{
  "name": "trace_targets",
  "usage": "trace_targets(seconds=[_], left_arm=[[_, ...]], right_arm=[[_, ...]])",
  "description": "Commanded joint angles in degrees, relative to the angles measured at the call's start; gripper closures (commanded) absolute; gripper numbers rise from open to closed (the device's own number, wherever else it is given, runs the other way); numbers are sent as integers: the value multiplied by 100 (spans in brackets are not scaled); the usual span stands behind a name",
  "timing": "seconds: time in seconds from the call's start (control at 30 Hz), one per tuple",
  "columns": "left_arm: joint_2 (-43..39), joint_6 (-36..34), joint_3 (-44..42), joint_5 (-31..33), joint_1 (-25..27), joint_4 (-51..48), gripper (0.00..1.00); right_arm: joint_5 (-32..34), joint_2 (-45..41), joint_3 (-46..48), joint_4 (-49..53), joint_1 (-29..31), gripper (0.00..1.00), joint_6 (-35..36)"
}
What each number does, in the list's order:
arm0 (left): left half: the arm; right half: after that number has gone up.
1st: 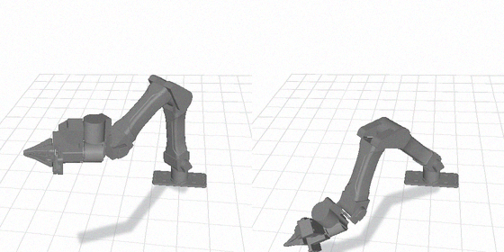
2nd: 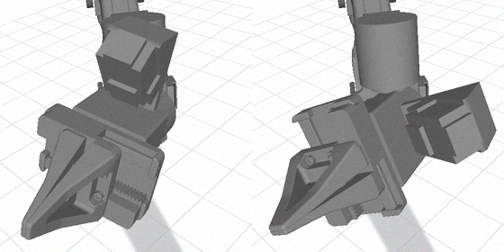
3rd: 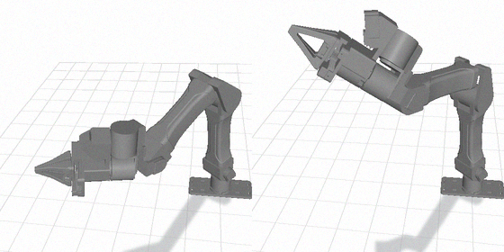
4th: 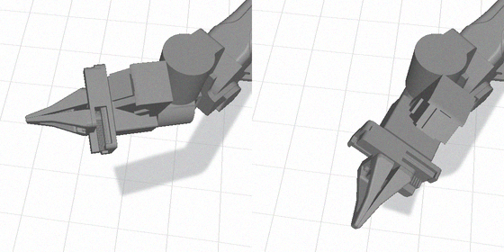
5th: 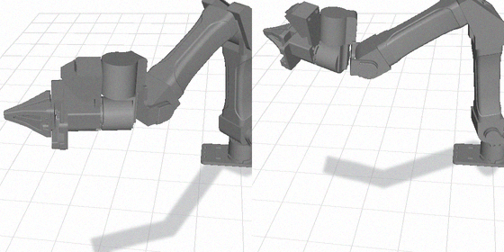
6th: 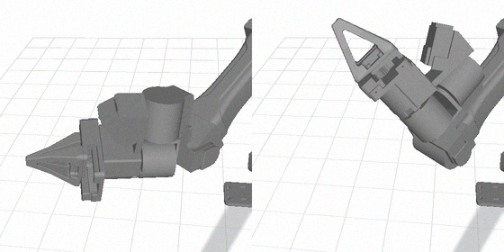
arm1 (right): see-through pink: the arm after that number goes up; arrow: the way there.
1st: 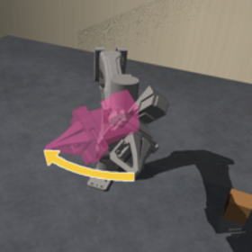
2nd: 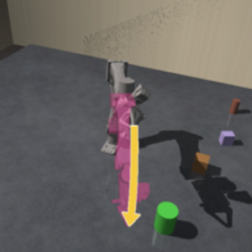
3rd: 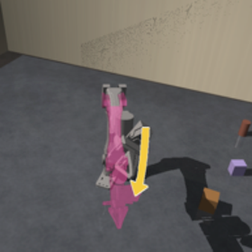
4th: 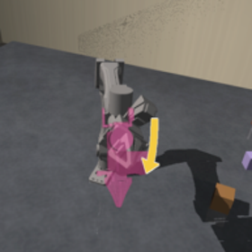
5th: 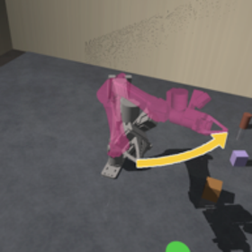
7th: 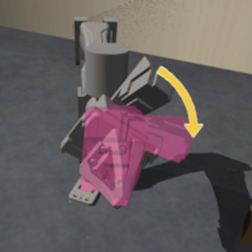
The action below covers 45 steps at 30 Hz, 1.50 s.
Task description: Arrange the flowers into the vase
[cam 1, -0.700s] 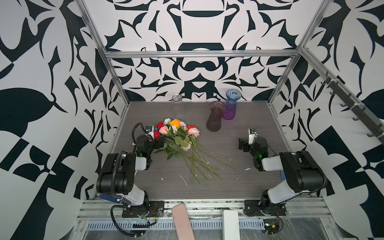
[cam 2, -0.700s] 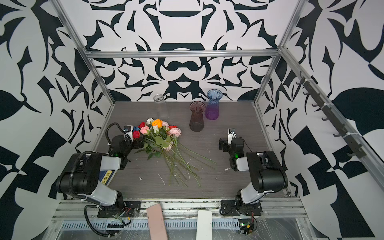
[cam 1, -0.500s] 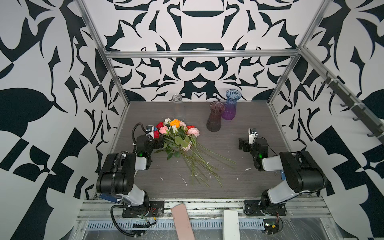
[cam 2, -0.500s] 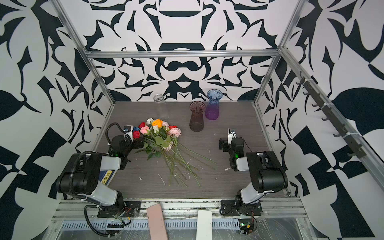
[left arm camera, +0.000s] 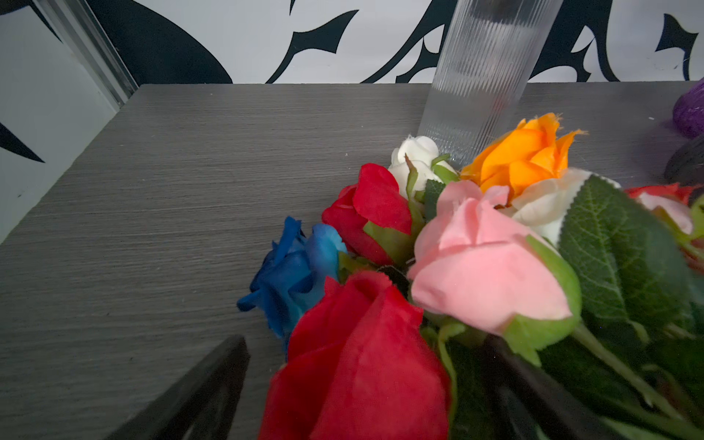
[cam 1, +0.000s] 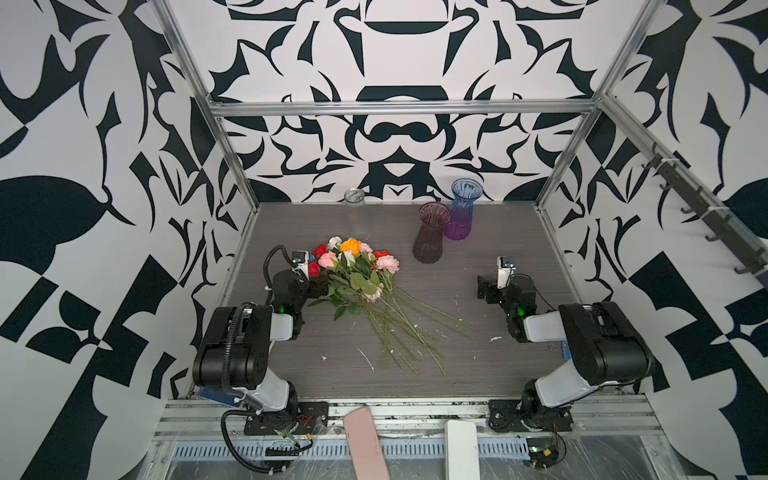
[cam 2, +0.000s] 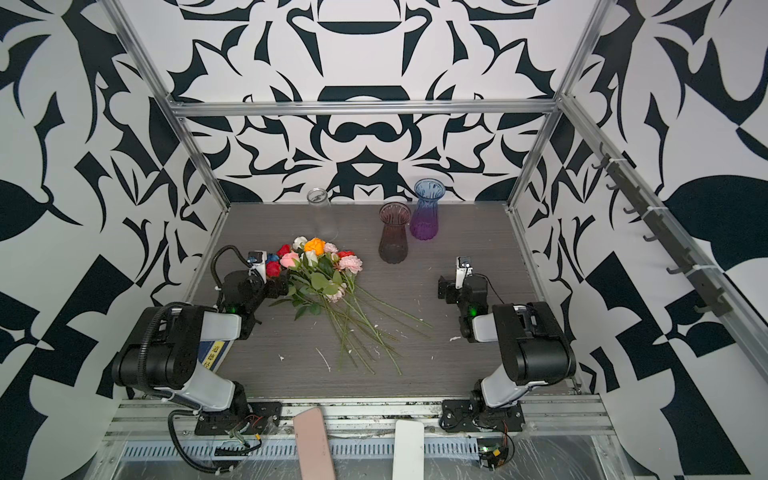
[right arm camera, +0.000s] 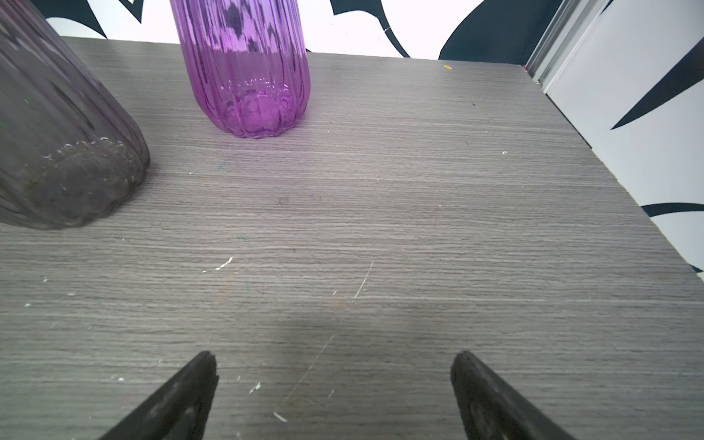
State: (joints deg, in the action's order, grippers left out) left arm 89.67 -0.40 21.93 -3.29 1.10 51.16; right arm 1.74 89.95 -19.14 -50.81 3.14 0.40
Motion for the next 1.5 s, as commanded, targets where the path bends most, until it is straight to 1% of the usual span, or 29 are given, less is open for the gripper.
trace_targets(seconds=[0.0, 0.07, 0.17, 0.53, 0.6, 0.67, 0.7, 0.73, 0.8, 0.83, 0.87, 0.9, 1.0, 1.07, 1.1, 1.17, 1.2, 1.23, 1.3, 1.33, 1.4, 1.43, 1.47], left_arm=[[-57, 14, -80, -91, 2, 95, 1], [-21, -26, -42, -131, -9, 106, 1], [-11, 66, -40, -356, -134, 114, 1], [-18, 49, -17, -344, -140, 70, 1], [-59, 98, -36, -183, -137, 88, 1], [-370, 204, 61, 58, -138, -357, 1], [-611, 228, 193, 181, -137, -828, 1], [-886, 261, 368, 310, -138, -1469, 1], [-1429, 617, 786, 785, -138, -2896, 1], [-1779, 904, 997, 1000, -139, -3555, 1], [-2088, 1127, 1122, 1034, -137, -4007, 1], [-2327, 1303, 1183, 978, -139, -4226, 1], [-3048, 1606, 1178, 251, -107, -4224, 1], [-3331, 1898, 1322, 64, 19, -4267, 1], [-3372, 1885, 1472, -26, 115, -4364, 1], [-3250, 1560, 1993, -85, 522, -4802, 1], [-3114, 1340, 2325, -51, 752, -5074, 1], [-2922, 1110, 2713, 55, 1014, -5401, 1], [-2472, 845, 3407, 238, 1369, -5961, 1], [-2215, 829, 3744, 216, 1416, -6192, 1], [-1790, 1133, 4311, 316, 1419, -6588, 1], [-1517, 1359, 4557, 502, 1407, -6728, 1], [-1310, 1533, 4778, 641, 1395, -6850, 1]], right_arm=[[72, -92, -93, -199, 3, 0, -14], [72, -92, -90, -193, -5, 0, -24], [72, -92, -90, -193, -5, 0, -13], [53, -101, -107, -164, -5, 0, 1], [89, -92, -112, -158, -6, 0, -14], [94, -92, -114, -150, -1, 0, -22], [78, -100, -113, -149, -6, 0, -23], [240, -92, -113, -169, -10, 0, -53], [750, -173, -121, -126, 60, 0, -180], [1233, -354, -130, 0, 199, 0, -204], [1435, -563, -145, 157, 285, 0, -178], [1493, -777, -208, 450, 322, 0, -145], [1759, -1461, -592, 1619, 389, 0, -221], [1981, -1761, -1075, 2611, 400, 0, -443], [2037, -1834, -1338, 3093, 398, 0, -558], [2030, -1886, -1980, 4091, 398, 0, -827], [1971, -1872, -2227, 4433, 396, 0, -893], [1937, -1831, -2554, 4889, 398, 0, -1140], [1653, -1809, -3355, 5948, 398, 0, -1679], [1366, -1835, -3667, 6254, 390, 0, -1945], [553, -1898, -3934, 6367, 389, 0, -2334], [277, -1919, -4037, 6433, 381, 0, -2606], [145, -1917, -4153, 6551, 381, 0, -2892]])
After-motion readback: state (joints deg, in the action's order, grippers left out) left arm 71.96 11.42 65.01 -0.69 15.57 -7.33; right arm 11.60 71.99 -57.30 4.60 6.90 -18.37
